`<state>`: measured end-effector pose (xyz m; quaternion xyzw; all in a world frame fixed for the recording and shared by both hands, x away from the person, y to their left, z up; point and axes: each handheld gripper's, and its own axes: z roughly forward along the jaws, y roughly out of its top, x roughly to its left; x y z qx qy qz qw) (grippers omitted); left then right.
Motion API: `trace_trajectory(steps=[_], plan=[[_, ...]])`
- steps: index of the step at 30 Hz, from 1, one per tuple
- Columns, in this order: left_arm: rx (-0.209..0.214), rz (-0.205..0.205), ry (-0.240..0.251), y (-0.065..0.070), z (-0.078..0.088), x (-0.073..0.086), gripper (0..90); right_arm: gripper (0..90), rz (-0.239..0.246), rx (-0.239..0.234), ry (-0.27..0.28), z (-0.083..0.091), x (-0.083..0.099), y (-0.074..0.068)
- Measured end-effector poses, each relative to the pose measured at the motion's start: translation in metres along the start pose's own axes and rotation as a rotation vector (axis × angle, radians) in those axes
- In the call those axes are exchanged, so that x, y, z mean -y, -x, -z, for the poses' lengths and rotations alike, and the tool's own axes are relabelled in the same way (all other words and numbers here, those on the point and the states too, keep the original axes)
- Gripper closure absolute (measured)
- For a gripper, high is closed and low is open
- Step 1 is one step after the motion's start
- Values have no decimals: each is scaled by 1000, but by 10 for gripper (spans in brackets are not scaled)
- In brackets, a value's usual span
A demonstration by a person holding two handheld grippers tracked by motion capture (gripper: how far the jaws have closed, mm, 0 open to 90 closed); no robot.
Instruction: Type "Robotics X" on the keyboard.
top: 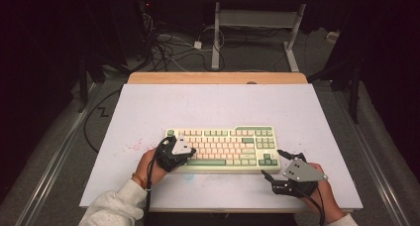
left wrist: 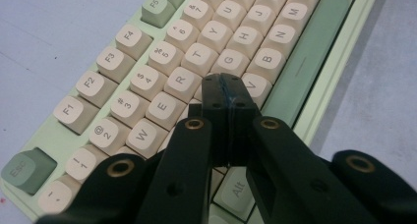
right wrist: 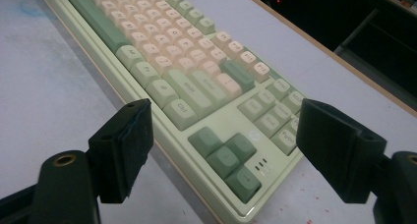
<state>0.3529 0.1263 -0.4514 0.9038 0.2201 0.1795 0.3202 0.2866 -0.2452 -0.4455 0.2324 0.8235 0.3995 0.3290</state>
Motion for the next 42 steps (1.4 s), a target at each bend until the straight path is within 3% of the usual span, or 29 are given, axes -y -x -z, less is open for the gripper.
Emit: trace_trajectory(steps=[11,31,39,42], plan=[[-14,5,41,0,6,0,873,228,2,-3,2,0,0,-1],[-25,-2,68,0,14,4,839,228,2,-6,1,0,0,-1],[-46,-15,82,0,17,7,740,235,0,-4,2,0,0,0],[-59,-30,76,1,17,8,623,235,0,-2,2,0,0,0]])
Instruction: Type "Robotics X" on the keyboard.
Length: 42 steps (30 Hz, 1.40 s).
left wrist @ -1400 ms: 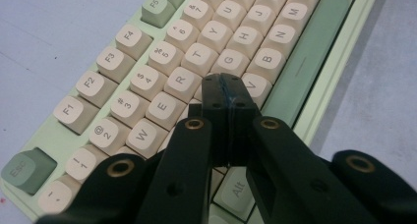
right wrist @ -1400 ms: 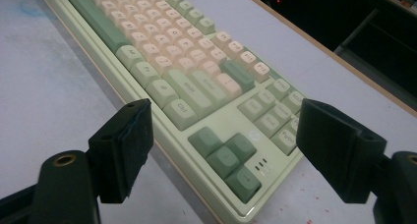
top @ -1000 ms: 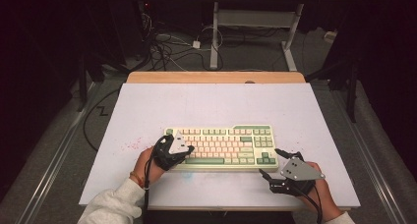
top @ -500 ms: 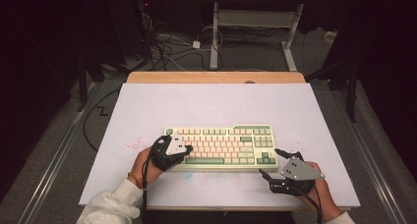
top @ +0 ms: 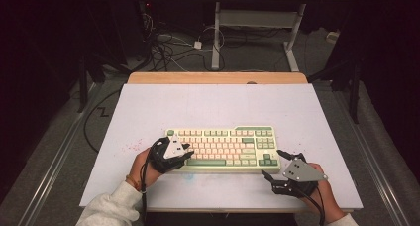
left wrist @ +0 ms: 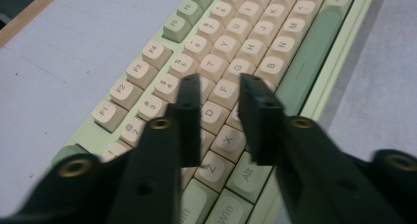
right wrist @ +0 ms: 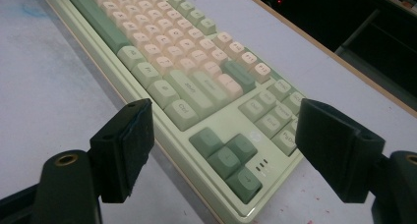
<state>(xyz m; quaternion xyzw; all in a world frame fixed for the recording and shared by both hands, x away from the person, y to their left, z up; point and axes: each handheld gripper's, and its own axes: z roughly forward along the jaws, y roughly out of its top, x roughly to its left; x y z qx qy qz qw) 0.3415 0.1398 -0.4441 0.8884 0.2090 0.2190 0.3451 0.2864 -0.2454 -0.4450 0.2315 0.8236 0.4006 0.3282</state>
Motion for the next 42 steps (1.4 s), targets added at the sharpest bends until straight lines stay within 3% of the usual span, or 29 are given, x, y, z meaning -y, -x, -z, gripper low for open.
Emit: trace_trajectory(steps=[5,8,11,14,18,31,33,42], plan=[[-24,-12,-11,2,1,2,441,235,1,1,-1,0,0,0],[-39,-2,16,2,3,4,364,234,0,1,0,0,0,0],[-39,5,35,1,7,6,343,235,-1,3,0,0,0,1],[-86,12,54,4,9,8,221,234,0,4,1,1,0,1],[-109,23,72,4,12,11,175,232,1,6,4,1,0,1],[-140,61,116,13,29,25,170,229,-5,12,10,2,-1,2],[-152,47,102,16,31,27,170,227,-6,15,10,2,-1,3],[-147,79,85,15,39,43,179,194,-12,26,10,2,-2,3]])
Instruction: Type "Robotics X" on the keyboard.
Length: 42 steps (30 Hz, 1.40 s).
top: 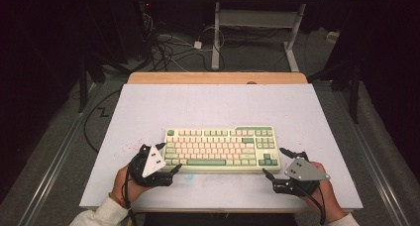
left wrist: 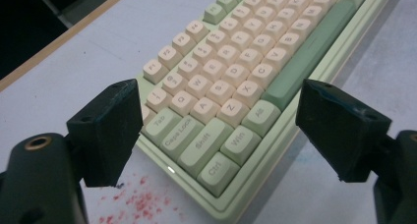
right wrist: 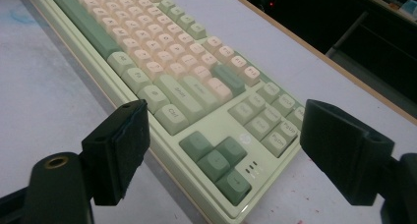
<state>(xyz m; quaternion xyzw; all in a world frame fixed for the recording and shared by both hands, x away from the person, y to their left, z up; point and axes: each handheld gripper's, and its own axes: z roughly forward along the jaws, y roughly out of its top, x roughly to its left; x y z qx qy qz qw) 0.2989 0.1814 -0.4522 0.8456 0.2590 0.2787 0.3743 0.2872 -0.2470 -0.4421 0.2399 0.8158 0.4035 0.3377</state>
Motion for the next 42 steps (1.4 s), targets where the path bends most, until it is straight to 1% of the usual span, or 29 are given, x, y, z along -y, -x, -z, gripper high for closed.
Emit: trace_trajectory(steps=[4,6,8,10,12,15,17,19,20,24,25,27,28,29,31,32,34,35,40,42], plan=[[0,19,-4,-4,4,6,230,191,7,14,-1,-1,0,-2],[6,28,-8,-5,5,9,266,194,3,5,-5,-1,0,-2],[13,37,-17,-7,6,11,274,195,2,4,-4,0,0,-2],[22,46,-21,-10,7,14,332,196,0,3,-4,0,0,-2],[18,58,-25,-11,8,16,347,196,-2,4,-5,0,0,-2],[17,69,-34,-14,9,18,395,197,-7,1,-4,0,0,-1],[19,73,-39,-16,9,19,414,198,-4,1,-4,0,-1,-1],[14,71,-33,-18,9,19,441,197,-3,1,-5,-1,0,-1],[10,71,-34,-18,9,19,441,198,-3,1,-5,-1,0,-1],[15,73,-42,-19,9,19,458,198,-5,-1,-5,-1,0,-2],[24,81,-48,-18,9,20,488,198,-6,-3,-7,-1,0,-2],[27,81,-50,-19,9,19,515,198,-5,-2,-8,-1,0,-2],[30,82,-53,-19,9,19,560,199,-6,-3,-8,-1,0,-2],[36,74,-46,-20,9,18,620,201,-6,-4,-9,-1,0,-2],[50,86,-58,-21,9,17,693,201,-6,-6,-8,-1,0,-2],[60,90,-59,-21,8,17,765,201,-5,-6,-9,-1,0,-2],[71,101,-69,-24,5,14,841,201,-5,-7,-9,-1,0,-2],[73,101,-78,-25,3,12,875,201,-6,-7,-10,-2,0,-2],[101,113,-85,-30,-3,1,877,202,-1,-11,-15,-3,0,-3],[114,107,-92,-31,-7,-4,877,201,-1,-11,-18,-4,0,-3]])
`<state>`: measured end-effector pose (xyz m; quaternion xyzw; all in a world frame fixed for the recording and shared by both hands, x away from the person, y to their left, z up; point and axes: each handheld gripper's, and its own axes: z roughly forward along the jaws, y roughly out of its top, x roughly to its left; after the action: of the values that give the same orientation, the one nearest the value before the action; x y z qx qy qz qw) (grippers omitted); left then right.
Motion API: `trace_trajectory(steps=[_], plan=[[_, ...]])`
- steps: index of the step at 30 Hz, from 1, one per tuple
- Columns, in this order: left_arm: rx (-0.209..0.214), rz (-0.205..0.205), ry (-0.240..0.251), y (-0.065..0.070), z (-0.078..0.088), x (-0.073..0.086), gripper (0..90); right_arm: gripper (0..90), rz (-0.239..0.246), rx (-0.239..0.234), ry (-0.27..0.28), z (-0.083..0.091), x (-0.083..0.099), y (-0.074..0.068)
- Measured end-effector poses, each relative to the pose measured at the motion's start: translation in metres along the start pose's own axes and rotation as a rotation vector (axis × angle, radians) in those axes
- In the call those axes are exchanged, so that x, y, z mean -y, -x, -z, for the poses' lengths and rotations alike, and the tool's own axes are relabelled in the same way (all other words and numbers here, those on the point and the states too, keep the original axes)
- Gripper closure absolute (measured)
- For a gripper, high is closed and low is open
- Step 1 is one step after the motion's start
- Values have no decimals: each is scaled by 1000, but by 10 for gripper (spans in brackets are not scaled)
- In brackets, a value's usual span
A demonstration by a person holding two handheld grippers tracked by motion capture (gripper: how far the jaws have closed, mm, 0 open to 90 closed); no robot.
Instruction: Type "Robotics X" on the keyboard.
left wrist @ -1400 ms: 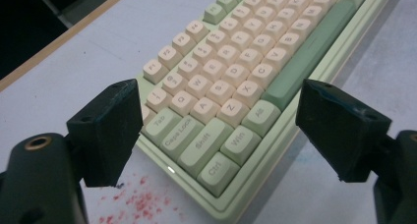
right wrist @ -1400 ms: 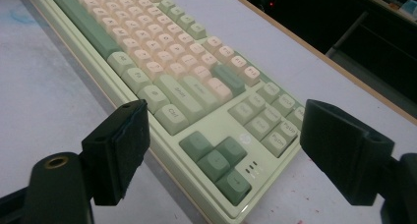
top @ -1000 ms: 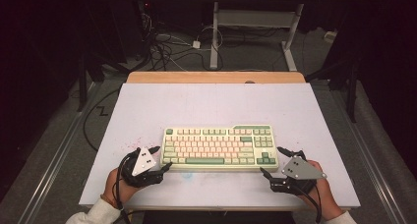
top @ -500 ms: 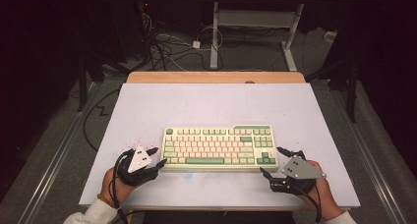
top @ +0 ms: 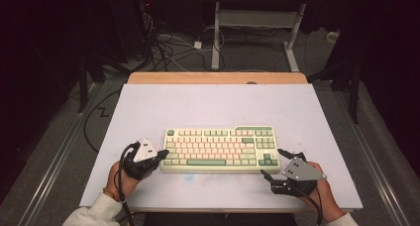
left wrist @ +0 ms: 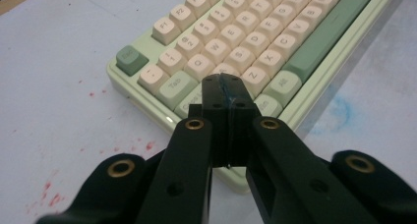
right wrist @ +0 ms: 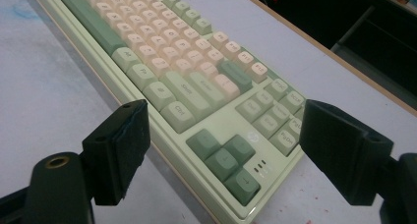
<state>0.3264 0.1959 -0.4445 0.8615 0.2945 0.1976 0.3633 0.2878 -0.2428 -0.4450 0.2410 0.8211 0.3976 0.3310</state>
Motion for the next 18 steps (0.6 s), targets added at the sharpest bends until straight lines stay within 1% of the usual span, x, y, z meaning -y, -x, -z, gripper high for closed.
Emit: trace_trajectory(steps=[2,7,8,10,12,13,18], plan=[[24,2,3,-1,-3,-6,877,201,-1,0,-1,0,0,0],[54,-17,-10,2,-13,-16,876,202,2,2,-4,0,1,0],[51,-20,-12,2,-16,-18,876,202,3,2,-4,-1,1,0],[65,-22,-17,2,-21,-22,876,202,3,2,-7,-1,1,0],[65,-26,-24,2,-27,-26,876,201,4,0,-8,-1,1,-1],[72,-29,-29,2,-30,-27,876,202,5,0,-9,-1,1,-1],[77,-51,-54,5,-41,-33,876,203,8,1,-14,-1,2,0]])
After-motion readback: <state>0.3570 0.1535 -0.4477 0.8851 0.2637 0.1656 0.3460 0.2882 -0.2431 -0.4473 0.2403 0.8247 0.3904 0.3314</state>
